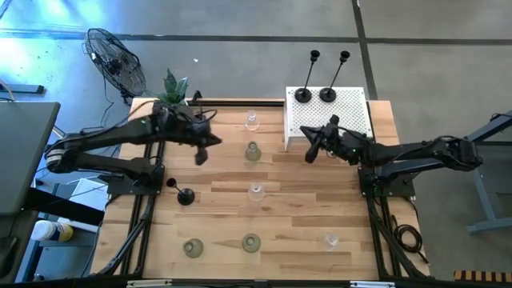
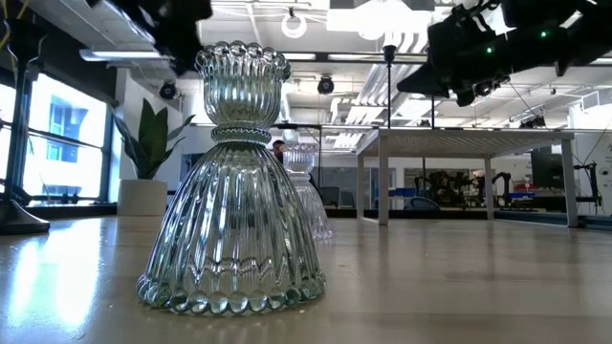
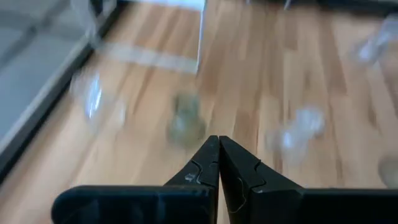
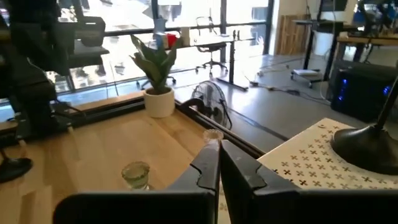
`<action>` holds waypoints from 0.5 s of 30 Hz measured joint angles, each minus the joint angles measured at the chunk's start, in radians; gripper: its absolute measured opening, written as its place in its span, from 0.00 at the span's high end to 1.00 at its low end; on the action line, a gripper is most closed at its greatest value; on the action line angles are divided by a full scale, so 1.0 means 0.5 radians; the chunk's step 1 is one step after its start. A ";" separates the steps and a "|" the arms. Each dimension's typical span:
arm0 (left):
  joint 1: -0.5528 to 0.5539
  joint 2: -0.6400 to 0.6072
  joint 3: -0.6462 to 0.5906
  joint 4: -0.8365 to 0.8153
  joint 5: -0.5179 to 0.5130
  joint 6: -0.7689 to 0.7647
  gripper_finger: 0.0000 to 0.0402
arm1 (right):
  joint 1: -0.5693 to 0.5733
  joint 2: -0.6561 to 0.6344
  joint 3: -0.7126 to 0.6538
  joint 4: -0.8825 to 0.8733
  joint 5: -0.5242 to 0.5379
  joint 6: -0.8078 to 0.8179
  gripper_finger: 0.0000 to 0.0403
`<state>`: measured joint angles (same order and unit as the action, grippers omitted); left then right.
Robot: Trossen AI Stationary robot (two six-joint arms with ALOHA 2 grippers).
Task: Pick & Place candle stick holders
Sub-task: Put the black candle holder on the shelf aligned with the other black candle holder
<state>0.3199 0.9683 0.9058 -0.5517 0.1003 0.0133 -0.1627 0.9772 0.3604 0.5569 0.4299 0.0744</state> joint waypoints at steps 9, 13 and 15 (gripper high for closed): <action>-0.150 -0.052 0.314 -1.311 -0.131 -0.508 0.99 | 0.000 -0.006 -0.003 0.069 -0.138 -0.161 1.00; -0.303 -0.143 0.265 -1.534 -0.175 -0.762 0.99 | 0.000 -0.006 -0.003 0.079 -0.159 -0.172 1.00; -0.381 -0.217 0.218 -1.615 -0.203 -0.901 0.99 | 0.001 -0.006 -0.003 0.078 -0.185 -0.199 1.00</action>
<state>0.1294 0.8597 1.0148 -1.3593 -0.0010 -0.4371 -0.1623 0.9741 0.3588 0.5961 0.3375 -0.0253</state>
